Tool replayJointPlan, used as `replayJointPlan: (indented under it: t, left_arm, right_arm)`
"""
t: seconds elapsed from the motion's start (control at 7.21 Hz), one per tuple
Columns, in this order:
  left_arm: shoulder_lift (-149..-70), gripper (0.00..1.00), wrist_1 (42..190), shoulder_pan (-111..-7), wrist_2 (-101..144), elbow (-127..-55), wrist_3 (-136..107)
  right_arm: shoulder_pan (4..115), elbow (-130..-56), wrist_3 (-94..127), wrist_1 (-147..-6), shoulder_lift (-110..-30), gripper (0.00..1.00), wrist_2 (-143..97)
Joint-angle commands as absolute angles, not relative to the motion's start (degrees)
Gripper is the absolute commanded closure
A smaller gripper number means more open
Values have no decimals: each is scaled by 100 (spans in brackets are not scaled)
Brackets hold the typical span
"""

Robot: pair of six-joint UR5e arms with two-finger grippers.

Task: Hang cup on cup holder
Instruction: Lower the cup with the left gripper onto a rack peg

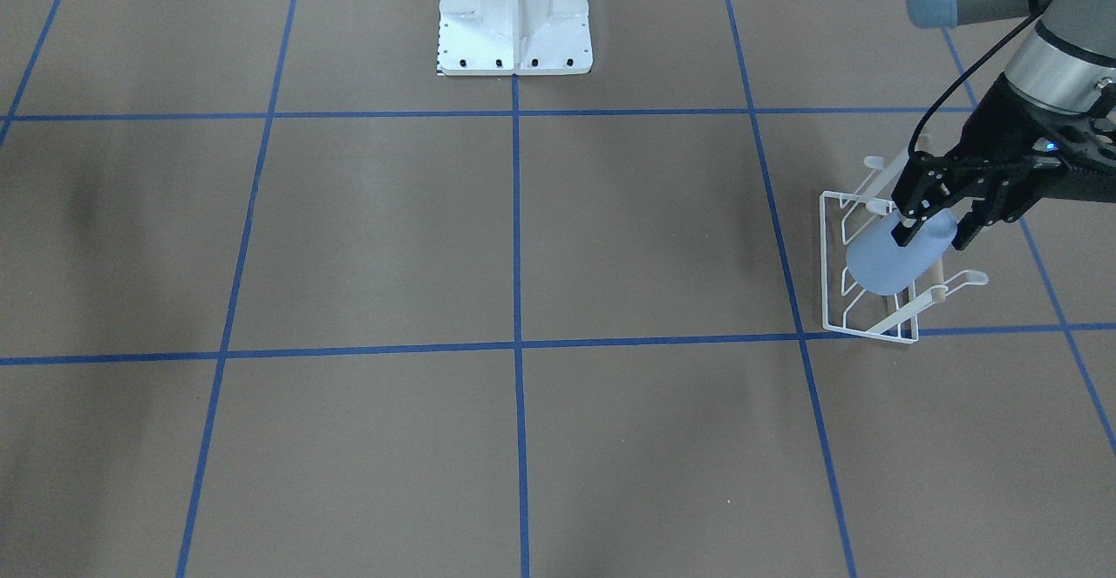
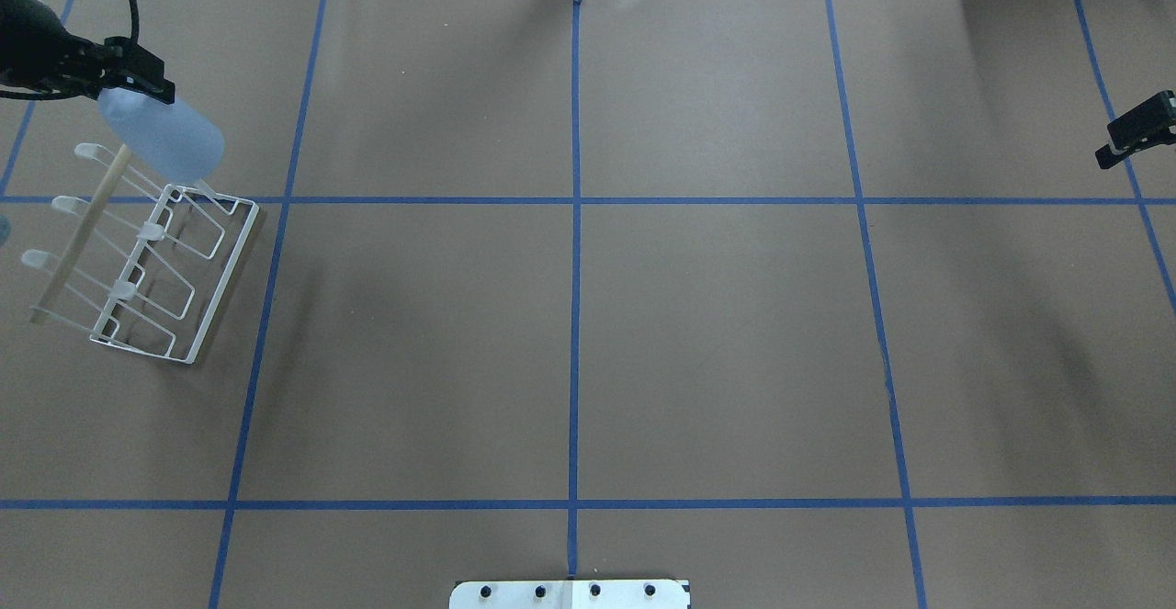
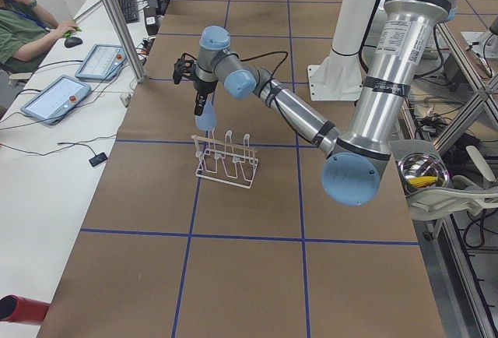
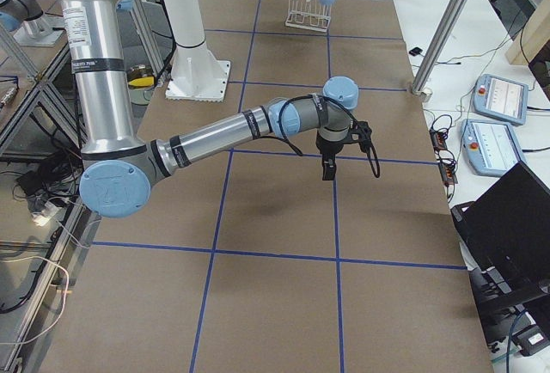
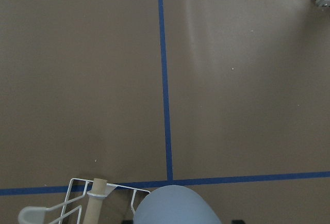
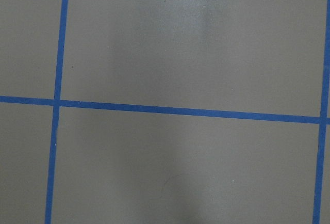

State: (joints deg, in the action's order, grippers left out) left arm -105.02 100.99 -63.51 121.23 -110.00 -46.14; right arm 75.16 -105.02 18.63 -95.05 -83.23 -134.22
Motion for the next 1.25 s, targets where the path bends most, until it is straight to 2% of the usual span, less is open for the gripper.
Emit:
replayJointPlan:
  t: [0.0,0.97,1.11]
  left_arm:
    - [-10477,100,10099,-6302,12041,-10934,-4614]
    - [-10441,100,10099,-6082,12032,-10636,-4623]
    - [-10415,70,10099,-6082,12032,-10626,-4623]
  right_arm:
    - [7515,-10503,1863,-9510,-8323,0,-13421]
    - [7523,-10555,1854,-9510,-8341,0,-13368]
    - [7515,-10556,1854,-9501,-8384,0,-13359]
